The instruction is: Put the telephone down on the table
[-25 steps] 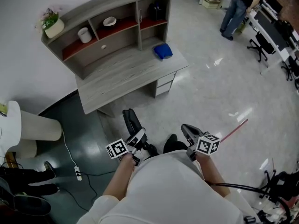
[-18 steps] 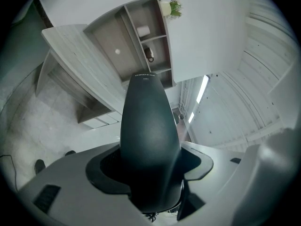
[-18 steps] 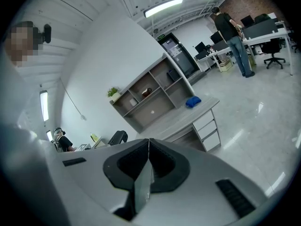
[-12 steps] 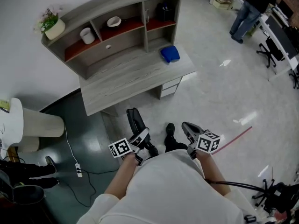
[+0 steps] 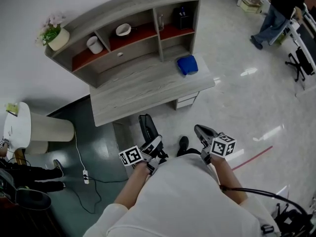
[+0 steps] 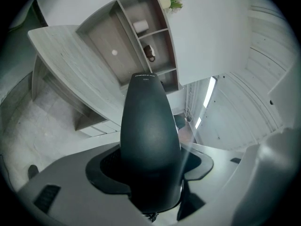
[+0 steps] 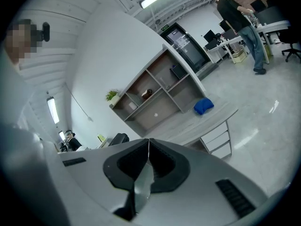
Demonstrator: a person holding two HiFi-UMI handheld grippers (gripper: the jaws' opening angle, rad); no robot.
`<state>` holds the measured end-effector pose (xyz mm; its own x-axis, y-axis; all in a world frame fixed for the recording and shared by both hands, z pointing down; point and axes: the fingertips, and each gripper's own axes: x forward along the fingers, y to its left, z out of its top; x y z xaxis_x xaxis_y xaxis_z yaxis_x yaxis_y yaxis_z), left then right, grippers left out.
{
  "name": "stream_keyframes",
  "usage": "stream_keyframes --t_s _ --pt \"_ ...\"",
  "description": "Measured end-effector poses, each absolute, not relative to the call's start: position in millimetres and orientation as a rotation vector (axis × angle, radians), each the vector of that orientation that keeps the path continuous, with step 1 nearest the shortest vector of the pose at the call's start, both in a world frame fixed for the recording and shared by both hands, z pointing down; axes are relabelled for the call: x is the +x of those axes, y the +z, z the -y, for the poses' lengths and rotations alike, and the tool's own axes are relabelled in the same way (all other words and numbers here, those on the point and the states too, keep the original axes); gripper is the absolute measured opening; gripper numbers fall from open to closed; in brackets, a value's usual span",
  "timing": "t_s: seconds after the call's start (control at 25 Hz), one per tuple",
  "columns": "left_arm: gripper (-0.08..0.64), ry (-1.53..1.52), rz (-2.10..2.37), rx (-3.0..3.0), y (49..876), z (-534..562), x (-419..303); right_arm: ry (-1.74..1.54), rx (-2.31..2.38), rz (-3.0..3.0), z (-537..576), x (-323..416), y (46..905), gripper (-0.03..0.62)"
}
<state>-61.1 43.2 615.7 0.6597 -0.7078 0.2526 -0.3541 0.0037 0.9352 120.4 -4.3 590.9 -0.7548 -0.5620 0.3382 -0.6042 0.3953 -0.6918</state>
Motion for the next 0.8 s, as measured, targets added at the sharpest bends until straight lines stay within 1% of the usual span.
stream_keyframes --t_s 0.4,0.8 --pt "0.310 -0.359 0.963 1.590 615.0 16.9 -33.6 1.343 0.987 2.562 59.6 155.4 605.0 0.018" --pt "0.310 -0.250 0.951 1.627 627.3 82.6 -30.3 1.400 1.065 2.509 93.2 164.9 618.1 0.018"
